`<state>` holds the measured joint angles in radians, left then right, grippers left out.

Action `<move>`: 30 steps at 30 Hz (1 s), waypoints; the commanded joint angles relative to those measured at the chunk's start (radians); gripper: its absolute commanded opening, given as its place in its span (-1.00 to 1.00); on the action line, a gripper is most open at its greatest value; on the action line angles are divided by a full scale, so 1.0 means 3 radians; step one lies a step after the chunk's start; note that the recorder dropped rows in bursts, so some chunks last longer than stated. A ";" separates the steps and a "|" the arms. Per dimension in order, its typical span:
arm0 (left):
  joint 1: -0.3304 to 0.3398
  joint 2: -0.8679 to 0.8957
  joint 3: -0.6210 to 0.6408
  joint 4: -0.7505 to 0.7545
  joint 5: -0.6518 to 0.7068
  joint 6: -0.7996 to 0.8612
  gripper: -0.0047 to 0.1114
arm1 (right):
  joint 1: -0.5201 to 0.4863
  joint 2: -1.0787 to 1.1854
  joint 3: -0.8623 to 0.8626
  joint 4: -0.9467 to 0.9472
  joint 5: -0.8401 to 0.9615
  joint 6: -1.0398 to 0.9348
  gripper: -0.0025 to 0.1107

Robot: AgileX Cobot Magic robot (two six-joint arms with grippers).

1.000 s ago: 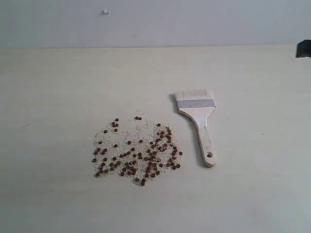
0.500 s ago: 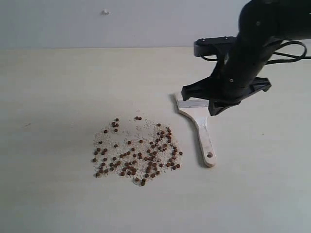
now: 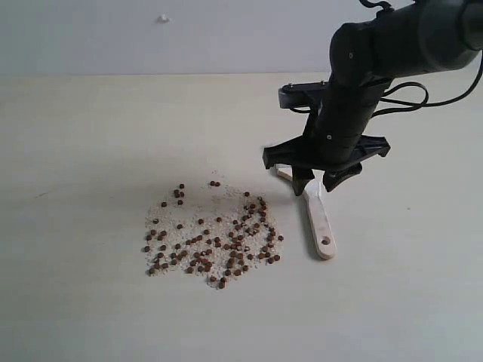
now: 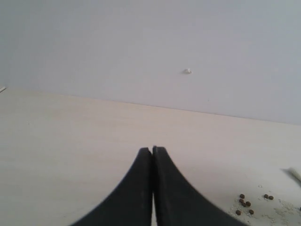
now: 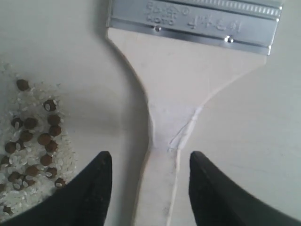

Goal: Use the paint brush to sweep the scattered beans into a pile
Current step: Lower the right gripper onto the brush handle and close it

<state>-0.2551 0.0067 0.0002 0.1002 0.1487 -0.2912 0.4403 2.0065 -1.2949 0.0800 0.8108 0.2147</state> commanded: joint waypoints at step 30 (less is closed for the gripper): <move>-0.0017 -0.0022 -0.0001 -0.0014 -0.0012 0.0003 -0.92 | 0.0007 0.0129 0.0037 -0.0196 -0.0170 0.0259 -0.10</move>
<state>-0.2551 0.0067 0.0002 0.1002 0.1487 -0.2912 0.4403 2.0248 -1.2883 0.0314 0.7632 0.2847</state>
